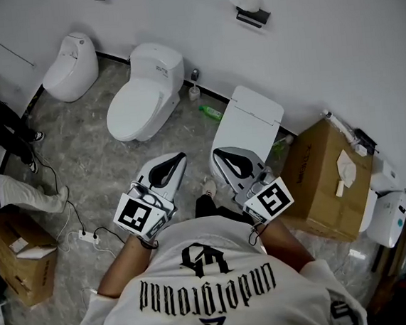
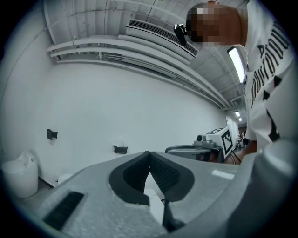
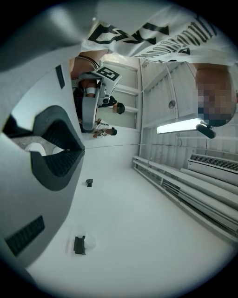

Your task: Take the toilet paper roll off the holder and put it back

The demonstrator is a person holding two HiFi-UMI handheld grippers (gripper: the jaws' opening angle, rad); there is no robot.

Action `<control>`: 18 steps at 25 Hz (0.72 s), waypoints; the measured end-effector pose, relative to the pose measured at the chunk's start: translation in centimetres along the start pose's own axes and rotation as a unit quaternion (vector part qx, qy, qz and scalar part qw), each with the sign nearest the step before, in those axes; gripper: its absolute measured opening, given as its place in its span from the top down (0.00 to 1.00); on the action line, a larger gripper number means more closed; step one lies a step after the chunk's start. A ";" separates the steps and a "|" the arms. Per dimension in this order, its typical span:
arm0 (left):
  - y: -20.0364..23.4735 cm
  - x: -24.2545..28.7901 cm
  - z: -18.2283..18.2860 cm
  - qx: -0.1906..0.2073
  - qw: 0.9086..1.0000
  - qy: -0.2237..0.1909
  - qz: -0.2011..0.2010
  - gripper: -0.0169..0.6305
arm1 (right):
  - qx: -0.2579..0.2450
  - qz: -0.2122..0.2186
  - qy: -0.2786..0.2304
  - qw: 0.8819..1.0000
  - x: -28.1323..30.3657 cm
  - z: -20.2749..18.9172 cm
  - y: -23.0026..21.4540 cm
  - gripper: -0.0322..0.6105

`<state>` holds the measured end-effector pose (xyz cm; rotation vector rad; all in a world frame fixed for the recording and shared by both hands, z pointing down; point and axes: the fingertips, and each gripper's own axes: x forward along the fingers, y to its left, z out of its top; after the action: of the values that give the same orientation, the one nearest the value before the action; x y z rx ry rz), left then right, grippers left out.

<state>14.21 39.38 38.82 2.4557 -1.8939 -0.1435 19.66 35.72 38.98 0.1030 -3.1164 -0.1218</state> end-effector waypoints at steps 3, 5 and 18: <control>1.9 1.7 -0.3 -0.001 1.000 0.005 0.006 0.95 | 0.002 0.011 0.000 1.000 1.7 -0.2 -2.0 0.93; 3.2 3.2 -0.3 -0.005 1.000 0.007 0.009 0.95 | 0.003 0.017 0.001 1.000 2.8 -0.3 -3.6 0.93; 8.6 15.3 -0.8 0.004 1.000 0.027 0.000 0.95 | 0.022 0.014 -0.007 1.000 5.6 -1.6 -16.7 0.93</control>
<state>9.85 22.41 39.55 2.4391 -1.8764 -0.0675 15.25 18.66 39.33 0.0608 -3.1340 -0.0528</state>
